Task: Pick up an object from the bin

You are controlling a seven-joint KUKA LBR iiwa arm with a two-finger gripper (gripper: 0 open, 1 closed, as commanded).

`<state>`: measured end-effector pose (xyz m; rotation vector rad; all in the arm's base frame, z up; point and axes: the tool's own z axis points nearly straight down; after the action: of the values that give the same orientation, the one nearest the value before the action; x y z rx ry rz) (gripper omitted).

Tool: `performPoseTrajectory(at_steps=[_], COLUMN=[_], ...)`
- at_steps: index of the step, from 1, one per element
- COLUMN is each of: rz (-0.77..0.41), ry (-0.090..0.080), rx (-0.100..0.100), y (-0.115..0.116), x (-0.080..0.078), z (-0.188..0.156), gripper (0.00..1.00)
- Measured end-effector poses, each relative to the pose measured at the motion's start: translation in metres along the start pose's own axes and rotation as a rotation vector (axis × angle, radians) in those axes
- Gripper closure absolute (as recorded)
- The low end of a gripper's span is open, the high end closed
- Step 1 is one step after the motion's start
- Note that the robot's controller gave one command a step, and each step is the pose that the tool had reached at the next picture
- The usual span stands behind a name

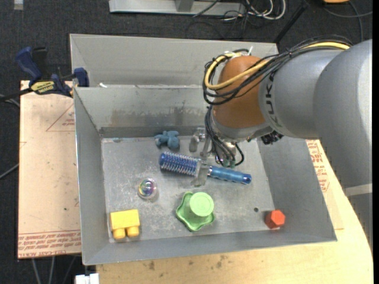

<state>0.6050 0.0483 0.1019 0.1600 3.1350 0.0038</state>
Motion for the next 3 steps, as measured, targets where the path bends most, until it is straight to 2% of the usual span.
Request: performPoseTrajectory(at_steps=[1,2,3], rz=[0.080,0.085,0.082], ry=[-0.001,0.004,0.002], rx=[0.001,0.002,0.001], y=[-0.001,-0.004,-0.003], x=[-0.008,-0.008,-0.009], z=[-0.003,0.034,0.034], gripper=[0.00,0.00,0.00])
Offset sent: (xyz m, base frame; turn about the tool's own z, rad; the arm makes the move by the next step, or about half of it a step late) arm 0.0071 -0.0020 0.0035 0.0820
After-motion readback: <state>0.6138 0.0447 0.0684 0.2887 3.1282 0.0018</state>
